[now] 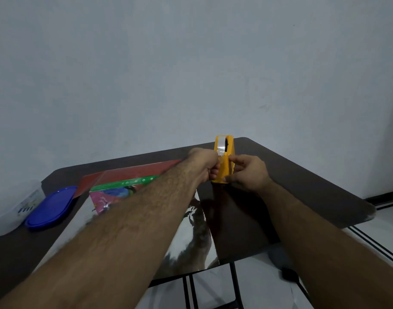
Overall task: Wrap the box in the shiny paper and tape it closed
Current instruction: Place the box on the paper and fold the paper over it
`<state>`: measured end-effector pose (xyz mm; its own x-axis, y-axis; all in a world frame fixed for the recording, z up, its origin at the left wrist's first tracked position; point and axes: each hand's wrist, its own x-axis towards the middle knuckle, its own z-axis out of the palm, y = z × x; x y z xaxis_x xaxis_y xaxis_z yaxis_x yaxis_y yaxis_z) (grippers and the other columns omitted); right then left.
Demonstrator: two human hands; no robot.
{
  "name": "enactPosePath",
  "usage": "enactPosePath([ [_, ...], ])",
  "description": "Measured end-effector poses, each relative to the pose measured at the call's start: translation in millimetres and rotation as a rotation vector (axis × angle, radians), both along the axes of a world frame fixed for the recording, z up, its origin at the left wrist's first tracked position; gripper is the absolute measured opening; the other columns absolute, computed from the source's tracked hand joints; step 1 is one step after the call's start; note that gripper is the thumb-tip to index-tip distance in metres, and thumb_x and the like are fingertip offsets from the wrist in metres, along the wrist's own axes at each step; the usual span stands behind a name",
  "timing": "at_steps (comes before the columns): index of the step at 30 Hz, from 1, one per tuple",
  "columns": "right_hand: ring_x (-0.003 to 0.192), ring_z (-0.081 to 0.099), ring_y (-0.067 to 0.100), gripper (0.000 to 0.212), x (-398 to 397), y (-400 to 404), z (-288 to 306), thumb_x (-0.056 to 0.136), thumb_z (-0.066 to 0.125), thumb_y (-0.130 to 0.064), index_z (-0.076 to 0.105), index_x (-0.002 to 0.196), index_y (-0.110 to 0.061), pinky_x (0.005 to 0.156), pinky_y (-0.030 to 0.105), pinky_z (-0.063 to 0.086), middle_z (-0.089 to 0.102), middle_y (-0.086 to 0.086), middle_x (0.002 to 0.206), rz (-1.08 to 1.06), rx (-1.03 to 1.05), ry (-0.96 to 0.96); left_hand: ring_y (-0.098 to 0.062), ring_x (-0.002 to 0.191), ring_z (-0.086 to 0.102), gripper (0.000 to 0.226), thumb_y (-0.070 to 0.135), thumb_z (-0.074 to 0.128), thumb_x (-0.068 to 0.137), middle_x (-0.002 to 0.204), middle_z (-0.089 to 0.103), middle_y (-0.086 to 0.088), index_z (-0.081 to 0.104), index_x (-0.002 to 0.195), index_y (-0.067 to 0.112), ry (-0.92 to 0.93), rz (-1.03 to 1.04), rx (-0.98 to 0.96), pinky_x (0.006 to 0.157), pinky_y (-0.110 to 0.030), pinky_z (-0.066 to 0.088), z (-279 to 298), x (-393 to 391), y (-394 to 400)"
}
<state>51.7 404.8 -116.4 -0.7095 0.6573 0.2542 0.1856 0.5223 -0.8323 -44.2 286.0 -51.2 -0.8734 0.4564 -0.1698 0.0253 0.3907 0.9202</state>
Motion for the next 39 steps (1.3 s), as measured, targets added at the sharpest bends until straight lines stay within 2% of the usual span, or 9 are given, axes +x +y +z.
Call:
enactPosePath([
  [3,0.111,0.073,0.018,0.092,-0.1,10.4,-5.6,0.056,0.103,-0.018,0.067,0.141,-0.022,0.102,0.046,0.059,0.076,-0.004,0.124,0.067,-0.056,0.000,-0.017,0.055,0.057,0.018,0.002,0.053,0.101,0.071,0.064,-0.007,0.069,0.092,0.004,0.032,-0.010,-0.068,0.050,-0.027,0.052,2.3,4.7,-0.7],
  [7,0.111,0.074,0.016,0.110,-5.6,15.6,-10.4,0.038,0.098,-0.045,0.067,0.141,-0.023,0.103,0.044,0.059,0.077,-0.006,0.123,0.117,-0.055,0.039,-0.018,0.051,0.057,0.021,0.000,0.050,0.101,0.070,0.064,-0.011,0.066,0.088,0.001,0.019,-0.073,-0.206,0.051,-0.028,0.052,-18.5,21.0,-8.3],
  [12,0.119,0.068,0.018,0.083,2.8,4.5,-4.0,0.075,0.094,-0.012,0.059,0.149,-0.021,0.093,0.022,0.048,0.072,0.004,0.132,0.087,0.066,-0.048,-0.019,0.063,0.063,0.012,0.002,0.061,0.098,0.082,0.071,-0.011,0.072,0.103,0.001,0.048,-0.024,0.077,0.060,-0.032,0.059,-3.8,11.9,-21.9],
  [15,0.128,0.061,0.024,0.081,5.7,-6.7,-0.7,0.075,0.090,-0.020,0.058,0.150,-0.017,0.104,0.030,0.047,0.066,0.004,0.139,0.051,0.218,-0.026,-0.018,0.081,0.058,0.007,0.010,0.071,0.099,0.098,0.064,-0.009,0.074,0.104,0.007,-0.067,-0.133,0.152,0.075,-0.035,0.064,17.9,9.5,-53.4],
  [18,0.121,0.060,0.034,0.071,3.5,-11.5,-2.7,0.070,0.070,-0.043,0.063,0.136,-0.015,0.103,0.042,0.047,0.065,0.006,0.132,-0.006,0.504,0.058,-0.013,0.075,0.060,0.011,0.011,0.070,0.102,0.090,0.070,-0.004,0.078,0.108,0.005,-0.051,-0.196,0.234,0.064,-0.027,0.059,29.2,-5.0,-92.1],
  [21,0.118,0.058,0.037,0.058,2.8,-28.4,3.1,0.074,0.066,-0.036,0.065,0.129,-0.014,0.097,0.048,0.047,0.065,0.008,0.130,-0.099,0.777,0.160,-0.011,0.064,0.060,0.013,0.011,0.065,0.106,0.077,0.071,-0.002,0.072,0.094,0.011,-0.025,-0.236,0.251,0.060,-0.025,0.053,38.5,-19.4,-135.8],
  [25,0.123,0.058,0.035,0.050,-13.5,-63.0,18.6,0.082,0.069,-0.030,0.067,0.130,-0.013,0.103,0.053,0.046,0.064,0.009,0.134,0.010,0.954,0.349,-0.011,0.058,0.055,0.003,0.010,0.068,0.104,0.071,0.064,-0.002,0.069,0.102,0.009,0.071,-0.255,0.144,0.057,-0.027,0.048,47.2,-45.1,-186.3],
  [30,0.134,0.053,0.022,0.064,-41.5,-93.5,27.2,0.092,0.062,-0.058,0.065,0.143,-0.020,0.113,0.040,0.040,0.063,0.002,0.143,0.393,0.791,0.204,-0.012,0.062,0.059,0.011,0.014,0.076,0.100,0.076,0.067,-0.003,0.077,0.106,0.006,0.382,-0.401,-0.150,0.061,-0.027,0.052,57.3,-77.5,-209.2],
  [39,0.109,0.068,0.016,0.046,-57.2,-94.2,-1.8,0.097,0.060,-0.056,0.080,0.121,-0.023,0.098,0.042,0.053,0.080,-0.008,0.113,0.339,0.873,0.263,-0.019,0.076,0.060,0.006,0.017,0.078,0.098,0.082,0.070,0.000,0.078,0.102,0.012,0.529,-0.752,-0.343,0.069,-0.037,0.054,62.2,-121.3,-180.1],
])
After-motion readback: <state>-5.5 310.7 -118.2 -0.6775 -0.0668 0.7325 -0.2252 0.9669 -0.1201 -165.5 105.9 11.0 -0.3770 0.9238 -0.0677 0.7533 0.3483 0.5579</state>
